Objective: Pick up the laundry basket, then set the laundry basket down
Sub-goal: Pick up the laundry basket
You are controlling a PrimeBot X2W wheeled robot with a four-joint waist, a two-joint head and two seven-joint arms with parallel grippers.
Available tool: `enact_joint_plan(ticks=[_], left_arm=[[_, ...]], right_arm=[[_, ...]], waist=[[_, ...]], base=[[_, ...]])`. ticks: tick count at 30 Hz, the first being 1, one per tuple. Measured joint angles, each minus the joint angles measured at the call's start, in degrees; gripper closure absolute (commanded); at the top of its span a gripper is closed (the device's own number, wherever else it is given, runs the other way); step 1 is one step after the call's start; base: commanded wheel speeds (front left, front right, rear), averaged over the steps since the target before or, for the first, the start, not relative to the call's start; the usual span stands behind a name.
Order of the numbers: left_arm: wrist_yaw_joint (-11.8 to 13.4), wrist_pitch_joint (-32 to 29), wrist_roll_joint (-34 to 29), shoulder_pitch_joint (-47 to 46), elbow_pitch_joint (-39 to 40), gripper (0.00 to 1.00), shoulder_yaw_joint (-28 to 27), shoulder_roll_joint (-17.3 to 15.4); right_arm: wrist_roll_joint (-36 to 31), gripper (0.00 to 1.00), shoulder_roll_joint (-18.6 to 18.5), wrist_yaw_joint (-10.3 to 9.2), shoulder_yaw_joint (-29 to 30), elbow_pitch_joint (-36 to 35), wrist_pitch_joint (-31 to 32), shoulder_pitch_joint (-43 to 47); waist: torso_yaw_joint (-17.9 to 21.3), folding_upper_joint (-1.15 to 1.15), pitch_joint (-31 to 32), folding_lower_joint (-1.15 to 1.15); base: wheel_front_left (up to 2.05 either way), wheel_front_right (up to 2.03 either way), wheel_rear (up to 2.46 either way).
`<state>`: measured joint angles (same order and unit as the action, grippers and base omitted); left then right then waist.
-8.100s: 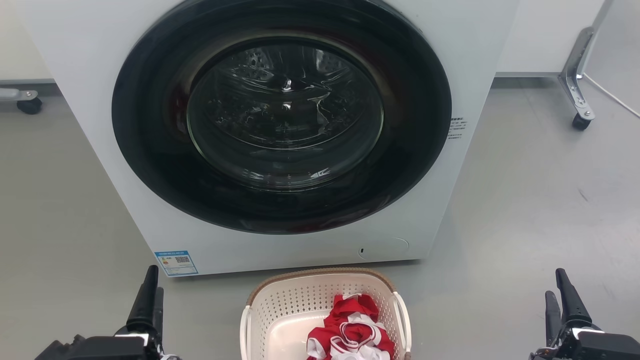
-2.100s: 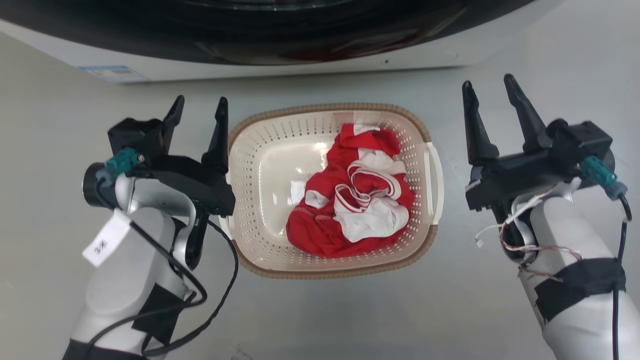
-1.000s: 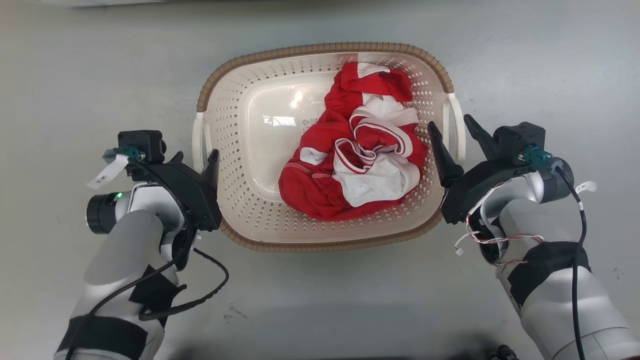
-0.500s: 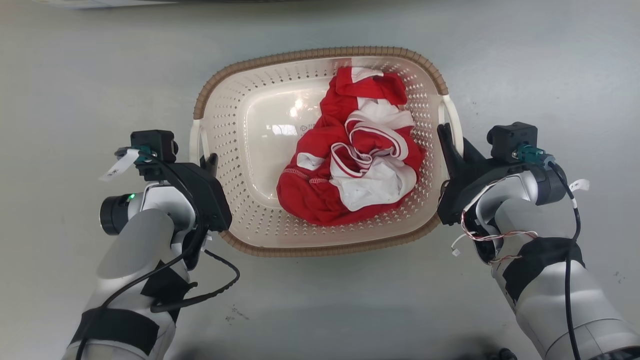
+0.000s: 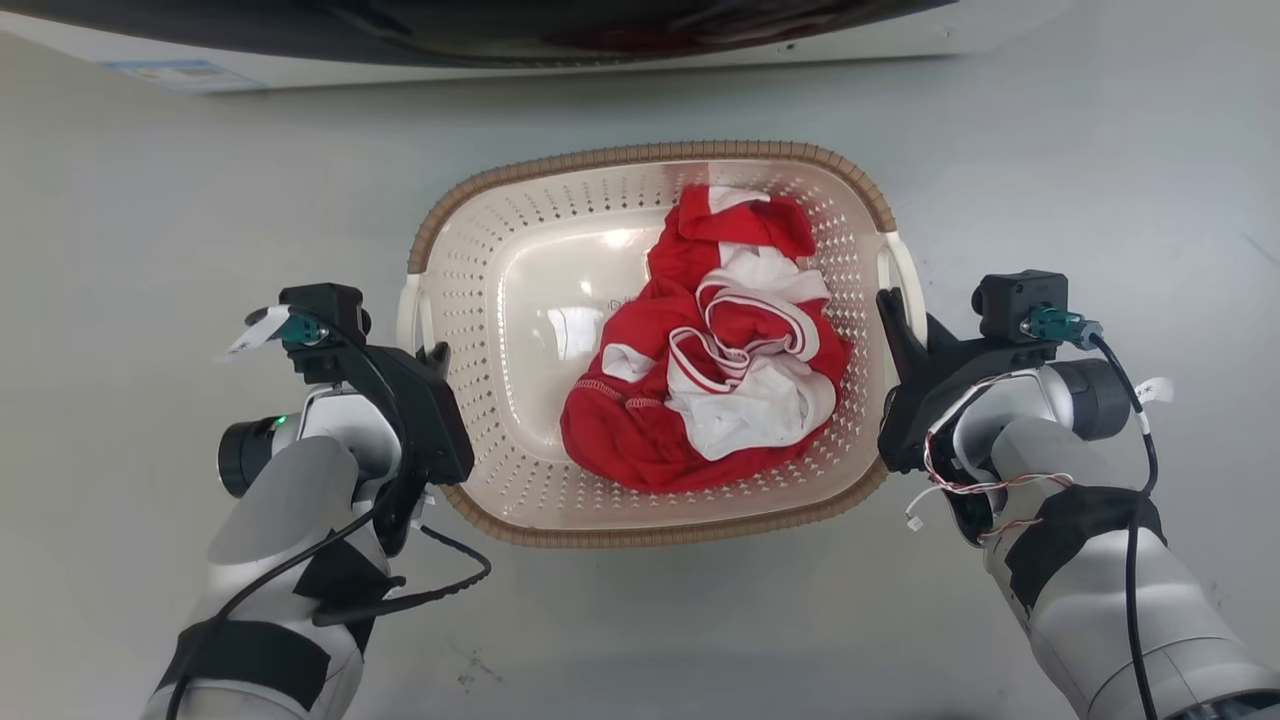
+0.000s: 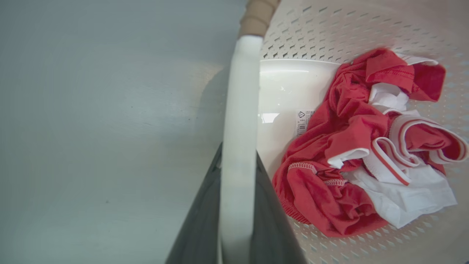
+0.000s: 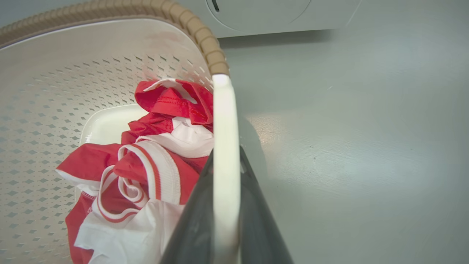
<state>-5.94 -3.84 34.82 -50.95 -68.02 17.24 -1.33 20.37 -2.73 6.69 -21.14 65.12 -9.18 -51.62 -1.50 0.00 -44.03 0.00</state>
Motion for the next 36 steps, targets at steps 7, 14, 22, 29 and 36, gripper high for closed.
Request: enact_joint_plan(ticks=[7,14,22,29,36], left_arm=[[-0.6,-1.9,0.6,0.0,-2.3,1.0,0.0,0.5],[-0.7,-4.4,1.4,0.6,-3.7,1.0,-0.1,0.8],[-1.1,-8.1,2.4,1.1,-4.6,1.0,-0.2,0.9],[-1.1,-10.7,3.5,1.8,-5.2,1.0,-0.2,0.9],[-1.2,-13.2,3.8,3.3,-5.7,1.0,-0.2,0.9]], right_arm=[[1.2,1.0,0.3,0.4,0.0,3.1,2.2,-0.2],[2.2,1.0,0.6,0.87,0.0,5.6,4.7,0.0],[3.6,1.0,0.8,0.89,0.0,6.3,7.3,1.7],[4.9,1.0,1.0,0.91,0.0,6.9,9.2,3.1],[6.0,1.0,1.1,0.99,-0.7,7.2,11.8,4.7]], waist=[[0.0,0.0,3.4,0.0],[0.0,0.0,7.8,0.0],[0.1,0.0,13.0,0.0],[0.2,-0.01,17.3,-0.01],[0.2,0.0,21.5,-0.01]], base=[[0.0,0.0,0.0],[0.0,0.0,0.0],[0.0,0.0,0.0],[0.0,0.0,0.0],[0.0,0.0,0.0]])
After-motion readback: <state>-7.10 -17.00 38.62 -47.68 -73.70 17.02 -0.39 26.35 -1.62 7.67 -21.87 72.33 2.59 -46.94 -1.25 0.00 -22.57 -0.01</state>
